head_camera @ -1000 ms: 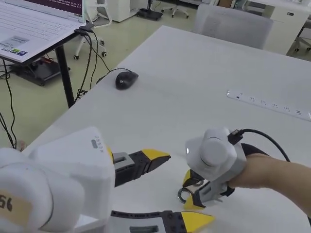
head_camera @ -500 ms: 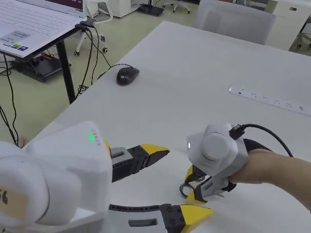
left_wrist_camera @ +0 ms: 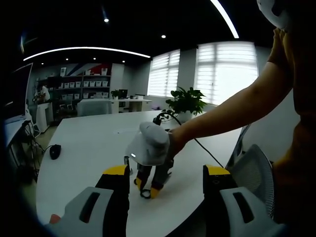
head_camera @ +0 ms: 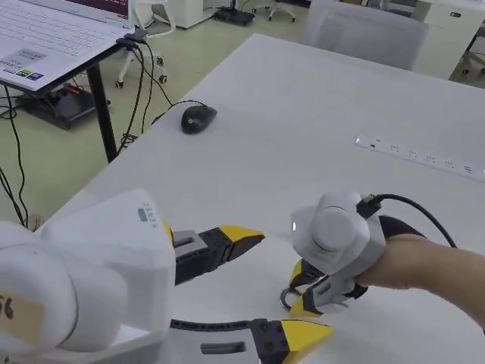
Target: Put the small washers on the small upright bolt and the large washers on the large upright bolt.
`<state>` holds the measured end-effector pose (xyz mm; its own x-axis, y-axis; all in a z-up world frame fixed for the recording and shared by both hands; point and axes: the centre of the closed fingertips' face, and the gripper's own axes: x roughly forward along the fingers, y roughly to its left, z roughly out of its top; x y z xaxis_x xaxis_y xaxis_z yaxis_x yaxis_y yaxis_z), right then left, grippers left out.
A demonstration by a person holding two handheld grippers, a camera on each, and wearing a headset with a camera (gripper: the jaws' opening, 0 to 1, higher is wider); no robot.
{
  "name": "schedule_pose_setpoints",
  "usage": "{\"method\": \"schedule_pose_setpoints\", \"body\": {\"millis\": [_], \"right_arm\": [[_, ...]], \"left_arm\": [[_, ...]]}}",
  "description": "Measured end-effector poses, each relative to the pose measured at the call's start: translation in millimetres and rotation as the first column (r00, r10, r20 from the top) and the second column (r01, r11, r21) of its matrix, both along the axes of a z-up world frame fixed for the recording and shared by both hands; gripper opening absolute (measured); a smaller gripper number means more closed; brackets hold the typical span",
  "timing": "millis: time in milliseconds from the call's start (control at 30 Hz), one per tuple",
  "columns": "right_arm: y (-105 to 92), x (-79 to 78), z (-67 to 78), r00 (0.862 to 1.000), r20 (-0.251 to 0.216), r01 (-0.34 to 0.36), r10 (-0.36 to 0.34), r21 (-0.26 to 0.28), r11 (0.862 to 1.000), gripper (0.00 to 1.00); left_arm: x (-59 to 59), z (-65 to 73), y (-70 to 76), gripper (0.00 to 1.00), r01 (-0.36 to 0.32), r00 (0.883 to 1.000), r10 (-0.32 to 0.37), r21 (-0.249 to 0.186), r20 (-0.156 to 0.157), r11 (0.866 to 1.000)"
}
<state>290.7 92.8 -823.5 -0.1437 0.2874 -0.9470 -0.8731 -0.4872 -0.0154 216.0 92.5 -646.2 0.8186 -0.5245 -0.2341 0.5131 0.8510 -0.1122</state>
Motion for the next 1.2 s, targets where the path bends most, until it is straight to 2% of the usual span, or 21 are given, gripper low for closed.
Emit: {"method": "schedule_pose_setpoints", "body": {"millis": [400,567,800,1200], "right_arm": [[-6.3,4.2,8.2,1.000,0.000,0.011,-0.011,0.007,1.000,0.21],[-4.4,6.0,21.3,1.000,0.004,0.013,-0.013,0.032,0.999,0.21],[-6.6,28.7,46.1,0.999,0.039,0.030,-0.032,0.059,0.998,0.21],[-5.9,62.2,71.6,0.993,0.094,0.063,-0.071,0.086,0.994,0.21]], "left_arm": [[0.3,-1.6,-0.8,0.59,0.006,1.000,-0.006,0.001,-0.004,1.000],[1.7,-1.7,-2.3,0.59,0.012,1.000,-0.012,0.002,-0.005,1.000],[3.8,-2.8,-5.9,0.59,0.025,1.000,-0.025,0.004,-0.008,1.000],[5.5,-3.8,-6.7,0.59,0.031,0.999,-0.031,0.000,-0.010,1.000]]}}
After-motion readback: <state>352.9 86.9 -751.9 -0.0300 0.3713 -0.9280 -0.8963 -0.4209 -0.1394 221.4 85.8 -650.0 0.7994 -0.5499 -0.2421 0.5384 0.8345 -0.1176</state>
